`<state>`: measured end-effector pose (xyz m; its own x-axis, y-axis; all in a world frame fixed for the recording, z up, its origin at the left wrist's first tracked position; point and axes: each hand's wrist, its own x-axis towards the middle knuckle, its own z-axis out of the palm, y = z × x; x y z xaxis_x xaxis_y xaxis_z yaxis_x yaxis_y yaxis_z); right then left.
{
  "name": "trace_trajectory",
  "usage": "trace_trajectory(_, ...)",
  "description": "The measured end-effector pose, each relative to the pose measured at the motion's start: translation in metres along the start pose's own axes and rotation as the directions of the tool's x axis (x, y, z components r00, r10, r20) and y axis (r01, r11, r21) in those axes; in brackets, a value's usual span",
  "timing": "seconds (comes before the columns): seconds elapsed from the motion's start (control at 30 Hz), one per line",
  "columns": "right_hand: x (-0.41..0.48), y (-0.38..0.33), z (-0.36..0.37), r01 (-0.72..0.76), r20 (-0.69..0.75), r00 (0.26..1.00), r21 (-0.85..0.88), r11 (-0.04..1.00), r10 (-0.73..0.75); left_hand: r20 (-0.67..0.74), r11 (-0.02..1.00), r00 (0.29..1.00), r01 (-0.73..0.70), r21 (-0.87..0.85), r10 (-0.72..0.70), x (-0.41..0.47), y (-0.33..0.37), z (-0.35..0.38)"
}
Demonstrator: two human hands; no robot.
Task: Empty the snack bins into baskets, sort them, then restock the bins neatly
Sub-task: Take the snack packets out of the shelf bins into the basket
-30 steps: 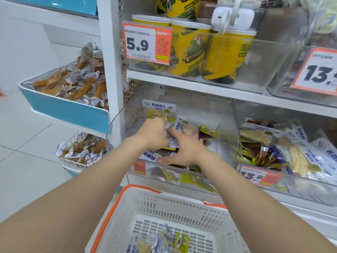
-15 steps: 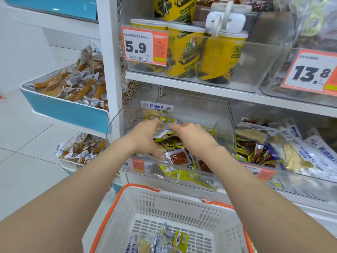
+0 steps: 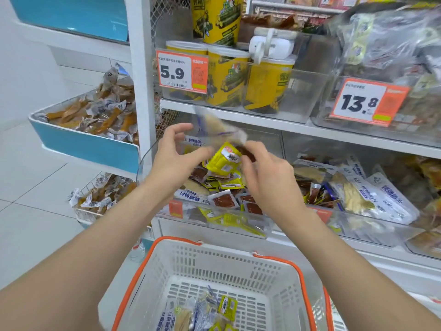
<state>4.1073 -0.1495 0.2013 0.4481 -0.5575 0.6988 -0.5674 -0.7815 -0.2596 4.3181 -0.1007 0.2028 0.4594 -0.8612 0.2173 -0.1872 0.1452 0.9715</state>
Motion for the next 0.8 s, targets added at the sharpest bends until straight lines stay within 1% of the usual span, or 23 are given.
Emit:
trace_trajectory(0.07, -0.008, -0.016, -0.018, -0.042, -0.092, 0.994, 0.14, 0.989, 0.055, 0.075, 0.996, 0.996, -0.039, -0.083, 0.045, -0.018, 0.014, 0.001)
trace_trajectory(0.1, -0.013, -0.023, -0.026, -0.081, -0.102, 0.989, 0.206, 0.975, 0.104, 0.116, 0.991, 0.991, -0.053, -0.122, 0.067, -0.028, 0.021, 0.001)
trace_trajectory(0.2, -0.032, -0.044, -0.044, -0.187, -0.032, 0.977, 0.35, 0.918, 0.211, 0.164, 0.984, 0.98, -0.088, -0.153, 0.114, -0.058, 0.036, 0.0)
trace_trajectory(0.27, -0.048, -0.057, -0.048, -0.253, 0.059, 0.966, 0.395, 0.883, 0.251, 0.118, 0.986, 0.989, -0.068, -0.15, 0.086, -0.077, 0.041, -0.001)
trace_trajectory(0.33, -0.066, -0.066, -0.046, -0.382, 0.198, 0.924, 0.423, 0.822, 0.328, 0.068, 0.991, 0.997, 0.028, -0.132, -0.019, -0.092, 0.04, -0.004)
trace_trajectory(0.37, -0.077, -0.068, -0.043, -0.467, 0.296, 0.882, 0.437, 0.769, 0.367, 0.068, 0.989, 0.993, 0.107, -0.104, -0.1, -0.099, 0.038, -0.004)
trace_trajectory(0.4, -0.088, -0.069, -0.041, -0.553, 0.402, 0.825, 0.432, 0.712, 0.397, 0.088, 0.977, 0.976, 0.204, -0.062, -0.199, -0.106, 0.034, -0.004)
trace_trajectory(0.47, -0.111, -0.065, -0.039, -0.65, 0.573, 0.721, 0.361, 0.669, 0.391, 0.147, 0.916, 0.904, 0.393, 0.082, -0.401, -0.118, 0.019, -0.003)
trace_trajectory(0.5, -0.121, -0.06, -0.037, -0.669, 0.638, 0.679, 0.331, 0.666, 0.364, 0.172, 0.875, 0.862, 0.45, 0.176, -0.478, -0.123, 0.009, -0.004)
trace_trajectory(0.53, -0.128, -0.055, -0.037, -0.668, 0.69, 0.648, 0.312, 0.676, 0.322, 0.193, 0.832, 0.823, 0.472, 0.291, -0.534, -0.127, -0.002, -0.006)
trace_trajectory(0.57, -0.134, -0.049, -0.036, -0.643, 0.728, 0.628, 0.285, 0.711, 0.275, 0.216, 0.78, 0.786, 0.458, 0.426, -0.58, -0.131, -0.012, -0.008)
trace_trajectory(0.6, -0.139, -0.042, -0.032, -0.598, 0.758, 0.608, 0.24, 0.765, 0.237, 0.246, 0.715, 0.743, 0.412, 0.565, -0.623, -0.133, -0.02, -0.011)
trace_trajectory(0.67, -0.15, -0.033, -0.025, -0.437, 0.803, 0.566, 0.096, 0.895, 0.19, 0.306, 0.558, 0.636, 0.239, 0.795, -0.708, -0.136, -0.029, -0.015)
trace_trajectory(0.7, -0.158, -0.026, -0.016, -0.351, 0.818, 0.546, 0.031, 0.936, 0.178, 0.328, 0.495, 0.591, 0.141, 0.858, -0.737, -0.136, -0.032, -0.015)
trace_trajectory(0.73, -0.163, -0.026, -0.01, -0.299, 0.836, 0.516, -0.027, 0.954, 0.186, 0.346, 0.459, 0.56, 0.071, 0.885, -0.753, -0.134, -0.034, -0.015)
trace_trajectory(0.77, -0.169, -0.026, -0.005, -0.275, 0.859, 0.476, -0.059, 0.96, 0.189, 0.359, 0.453, 0.542, 0.045, 0.89, -0.76, -0.132, -0.033, -0.014)
trace_trajectory(0.8, -0.172, -0.028, 0.001, -0.248, 0.879, 0.433, -0.094, 0.964, 0.197, 0.376, 0.468, 0.536, 0.039, 0.883, -0.756, -0.128, -0.031, -0.012)
